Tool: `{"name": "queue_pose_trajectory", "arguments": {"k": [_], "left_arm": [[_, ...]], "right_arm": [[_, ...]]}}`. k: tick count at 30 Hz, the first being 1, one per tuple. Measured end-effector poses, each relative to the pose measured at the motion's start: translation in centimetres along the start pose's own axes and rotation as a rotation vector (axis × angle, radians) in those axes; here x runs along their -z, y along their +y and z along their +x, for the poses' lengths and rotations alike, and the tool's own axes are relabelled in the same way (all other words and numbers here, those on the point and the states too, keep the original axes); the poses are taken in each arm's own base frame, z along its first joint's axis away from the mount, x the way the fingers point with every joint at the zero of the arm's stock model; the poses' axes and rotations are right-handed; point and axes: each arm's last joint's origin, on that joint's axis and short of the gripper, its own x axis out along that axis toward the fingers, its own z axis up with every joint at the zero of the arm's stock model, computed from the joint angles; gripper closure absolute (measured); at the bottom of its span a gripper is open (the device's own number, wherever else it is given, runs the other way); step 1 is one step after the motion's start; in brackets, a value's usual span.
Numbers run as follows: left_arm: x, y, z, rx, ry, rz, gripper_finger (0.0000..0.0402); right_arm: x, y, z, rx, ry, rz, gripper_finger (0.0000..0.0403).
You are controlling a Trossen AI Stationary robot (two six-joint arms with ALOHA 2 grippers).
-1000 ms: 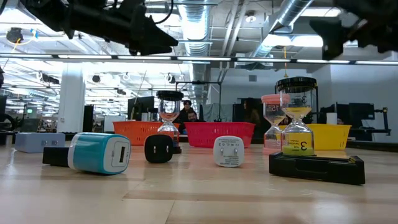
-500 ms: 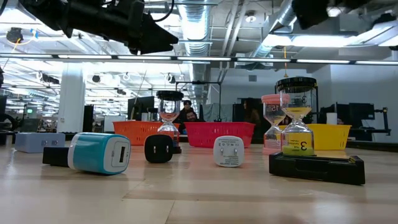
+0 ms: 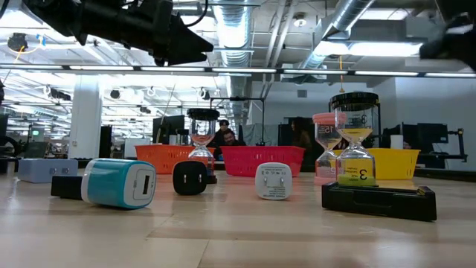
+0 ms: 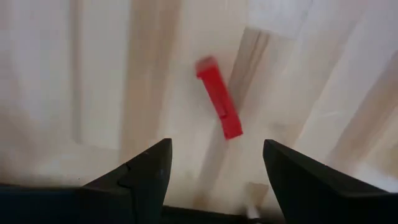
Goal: Pick & Place Office items
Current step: Put the red digital clock into the red bin
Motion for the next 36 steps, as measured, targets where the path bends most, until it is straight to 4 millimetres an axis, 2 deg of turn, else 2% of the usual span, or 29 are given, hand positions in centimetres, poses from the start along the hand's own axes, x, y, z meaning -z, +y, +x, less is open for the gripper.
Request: {"name": "queue_pose_trajectory", "arguments": {"k": [6, 11, 20, 26, 30, 33, 36], "left_arm": [[0.0, -0.2, 0.0, 0.058, -0.003, -0.022, 0.0126], [0.0, -0.2, 0.0, 0.081, -0.005, -0.022, 0.0138], [0.0, -0.2, 0.0, 0.081, -0.004, -0.021, 0.0156], [0.0, -0.2, 0.0, 0.081, -0.007, -0.022, 0.0165], [0.0, -0.2, 0.0, 0.081, -0.007, -0.021, 0.0169], [0.0, -0.2, 0.0, 0.081, -0.007, -0.021, 0.0172], [0.0, -0.2, 0.0, 0.08, -0.007, -0.021, 0.0172]], "right_arm": [[-2.0, -1.2, 2.7, 0.035, 0.116, 0.021, 0.0159], [-2.8, -1.7, 4.0, 0.024, 0.155, 0.049, 0.0159], [-3.5, -0.8, 5.6, -0.027, 0.165, 0.012, 0.0159], [-3.4, -1.7, 6.8, -0.022, 0.201, 0.125, 0.0159], [-3.7, -2.2, 7.2, -0.041, 0.163, 0.155, 0.016], [-3.9, -2.3, 7.1, -0.048, 0.148, 0.152, 0.0176], [-4.0, -2.4, 7.1, -0.052, 0.142, 0.143, 0.0212]]}}
